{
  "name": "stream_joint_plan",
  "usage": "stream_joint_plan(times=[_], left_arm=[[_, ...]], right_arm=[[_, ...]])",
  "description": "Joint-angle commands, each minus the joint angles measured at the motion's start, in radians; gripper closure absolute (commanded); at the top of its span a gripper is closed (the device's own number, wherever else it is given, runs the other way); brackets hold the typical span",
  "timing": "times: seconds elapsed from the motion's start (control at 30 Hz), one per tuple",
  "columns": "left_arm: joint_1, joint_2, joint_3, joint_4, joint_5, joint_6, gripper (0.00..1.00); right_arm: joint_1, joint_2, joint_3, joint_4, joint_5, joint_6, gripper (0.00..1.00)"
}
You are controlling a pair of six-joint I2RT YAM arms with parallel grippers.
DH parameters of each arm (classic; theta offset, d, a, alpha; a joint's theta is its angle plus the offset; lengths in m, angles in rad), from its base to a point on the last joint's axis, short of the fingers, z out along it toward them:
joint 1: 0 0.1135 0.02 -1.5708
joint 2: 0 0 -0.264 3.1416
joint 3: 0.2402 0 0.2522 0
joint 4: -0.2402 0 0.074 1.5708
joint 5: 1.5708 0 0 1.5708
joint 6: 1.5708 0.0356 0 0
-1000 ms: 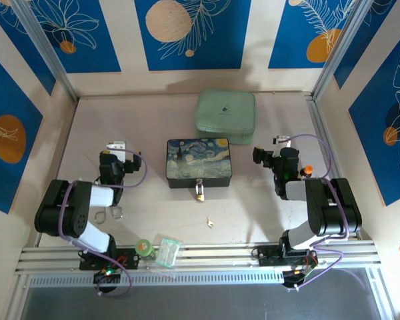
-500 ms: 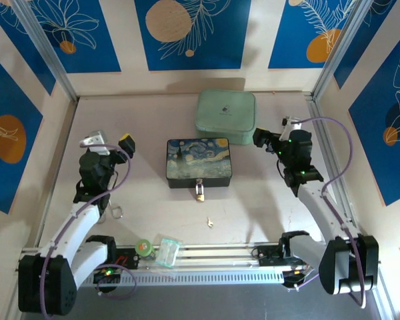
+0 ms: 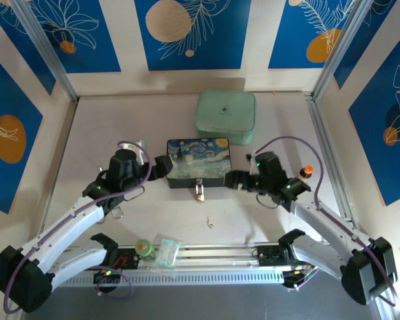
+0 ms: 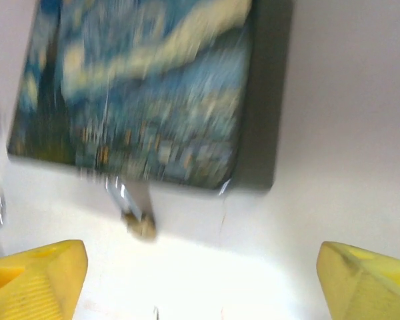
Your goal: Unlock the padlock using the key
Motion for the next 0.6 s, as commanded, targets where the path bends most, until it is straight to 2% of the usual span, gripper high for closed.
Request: stream_joint_plan(times=[0.0, 0.13, 0.23, 0.37, 0.57], left_arm=[[-0.094, 0.005, 0.016, -0.108, -0.054, -0.082, 0.04], [-0.207, 0.025, -0.018, -0.089, -0.102, -0.170, 0.06], [-0.287, 0.060, -0.054, -0.036, -0.126, -0.226, 0.09], [-0.361, 0.113, -0.048, -0.037, -0.166, -0.255, 0.11], [-0.376, 0.097, -0.102, 0.018, -0.174, -0.327, 0.17]], right_arm=[[0.170, -0.006, -0.045, -0.089, 0.156, 0.105, 0.14], [0.362, 0.016, -0.050, -0.097, 0.239, 0.195, 0.23], [0.455, 0.072, -0.039, -0.096, 0.246, 0.247, 0.31], [0.540, 0.168, -0.029, -0.049, 0.231, 0.263, 0.36], [0.613, 0.291, 0.016, -0.015, 0.245, 0.276, 0.49]])
